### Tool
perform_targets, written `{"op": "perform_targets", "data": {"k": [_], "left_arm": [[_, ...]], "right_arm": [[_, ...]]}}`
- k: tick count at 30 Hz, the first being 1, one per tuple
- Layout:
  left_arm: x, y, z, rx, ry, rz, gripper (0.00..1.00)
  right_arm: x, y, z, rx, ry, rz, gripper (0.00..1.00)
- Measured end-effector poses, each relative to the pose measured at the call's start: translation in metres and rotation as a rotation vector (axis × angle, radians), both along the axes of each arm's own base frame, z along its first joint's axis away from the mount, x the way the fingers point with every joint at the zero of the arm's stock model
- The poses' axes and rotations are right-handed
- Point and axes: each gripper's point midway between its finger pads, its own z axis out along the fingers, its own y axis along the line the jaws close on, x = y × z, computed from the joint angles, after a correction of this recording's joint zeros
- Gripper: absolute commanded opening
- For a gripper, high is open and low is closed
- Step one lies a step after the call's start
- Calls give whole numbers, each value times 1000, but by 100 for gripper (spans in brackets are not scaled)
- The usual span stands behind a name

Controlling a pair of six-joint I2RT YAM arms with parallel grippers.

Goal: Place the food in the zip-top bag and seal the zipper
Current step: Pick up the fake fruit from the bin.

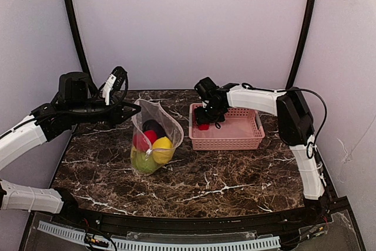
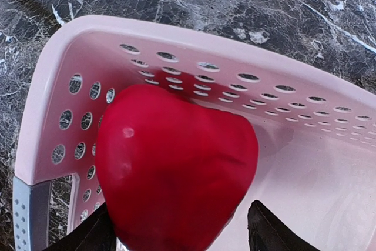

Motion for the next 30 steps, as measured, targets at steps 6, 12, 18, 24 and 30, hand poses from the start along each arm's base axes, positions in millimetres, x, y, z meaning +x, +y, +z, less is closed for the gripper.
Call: {"op": "perform_targets", "data": {"k": [6,12,18,24,30], "left_arm": [[0,0,0,0,0,0,1],[0,0,0,0,1,0,1],[0,0,0,0,1,0,1],[0,0,0,0,0,0,1],[0,0,0,0,1,0,1]], "right_arm": [[0,1,0,1,0,13,67],[0,2,0,2,-1,14,64],[0,2,1,3,-3,15,61],[1,2,1,3,-5,16,58],[3,4,-1,14,-17,16,56]]}}
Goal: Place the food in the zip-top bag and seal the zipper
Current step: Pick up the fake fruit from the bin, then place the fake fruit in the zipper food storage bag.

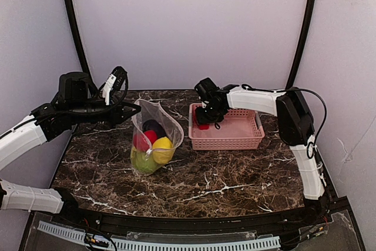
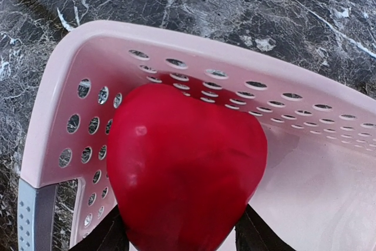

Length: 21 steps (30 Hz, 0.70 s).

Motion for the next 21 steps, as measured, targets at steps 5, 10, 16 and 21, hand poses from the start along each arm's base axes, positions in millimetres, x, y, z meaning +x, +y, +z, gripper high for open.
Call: {"op": "perform_targets", "data": {"k": [5,10,16,21], "left_arm": [[0,0,0,0,0,0,1],[0,0,0,1,-1,1,1],[0,0,0,1,-1,1,1],[0,0,0,1,-1,2,1]], "right_arm": [[-3,-3,4,14,-16,0,56],[-13,-12,27,28,-43,2,56],[-39,-23,92,76,-142,48,56],[-81,-14,161,144,-260,177,56]]}}
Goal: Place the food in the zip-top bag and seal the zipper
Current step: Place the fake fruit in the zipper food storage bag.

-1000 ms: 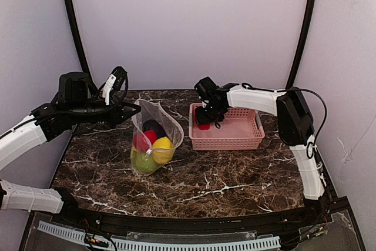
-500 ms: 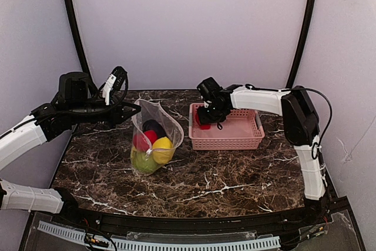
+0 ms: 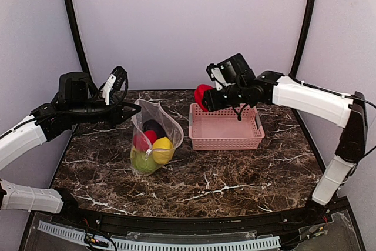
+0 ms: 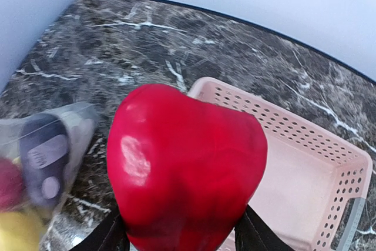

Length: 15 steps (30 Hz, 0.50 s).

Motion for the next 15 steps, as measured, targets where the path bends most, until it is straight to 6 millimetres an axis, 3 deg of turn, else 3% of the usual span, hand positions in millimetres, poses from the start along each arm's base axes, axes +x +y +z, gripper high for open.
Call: {"op": "perform_targets", "data": {"k": [9,12,15], "left_arm": [[0,0,0,0,1,-1,1],[0,0,0,1,1,-1,1],[0,0,-1,1,2,-1,1]], "right_arm": [[-124,33,110,289,-134,420,57],[-154,41,129,371,-143,537,57],[-173,53,133,411,-122,631,57]]}}
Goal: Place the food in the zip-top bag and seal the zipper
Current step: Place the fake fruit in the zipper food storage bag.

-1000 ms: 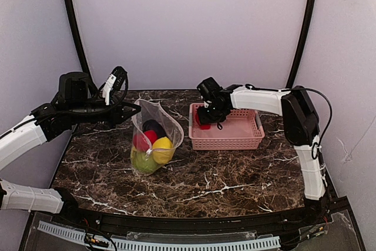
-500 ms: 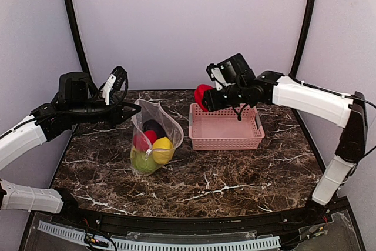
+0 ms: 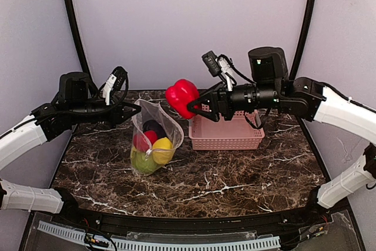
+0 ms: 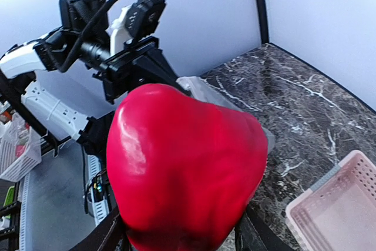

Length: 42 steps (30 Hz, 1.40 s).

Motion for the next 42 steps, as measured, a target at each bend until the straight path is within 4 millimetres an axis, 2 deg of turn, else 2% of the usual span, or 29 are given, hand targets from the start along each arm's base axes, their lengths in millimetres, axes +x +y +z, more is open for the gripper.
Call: {"op": "perform_targets", "data": {"k": [6,7,11,16,22,29,38,42], "left_arm": [[0,0,0,0,0,0,1],[0,0,0,0,0,0,1],[1,0,-1,2,3,0,1],[1,-1,-2,3,4,0,1],[1,-1,-2,3,4,0,1],[1,-1,-2,3,5,0,1],[1,-1,-3,4,7,0,1],[1,-1,-3,4,7,0,1]], "right_arm": [[-29,34,-20,-36,64,172,56],[-32,44,-26,-47,83,202,57],[-39,62,-39,-85,120,247,56],[-29,76,-60,-161,178,205,56],[-12,70,-84,-245,238,77,56],[5,66,-93,-287,252,-56,55],[16,95,-105,-348,201,-142,58],[22,101,-107,-377,171,-190,64]]}}
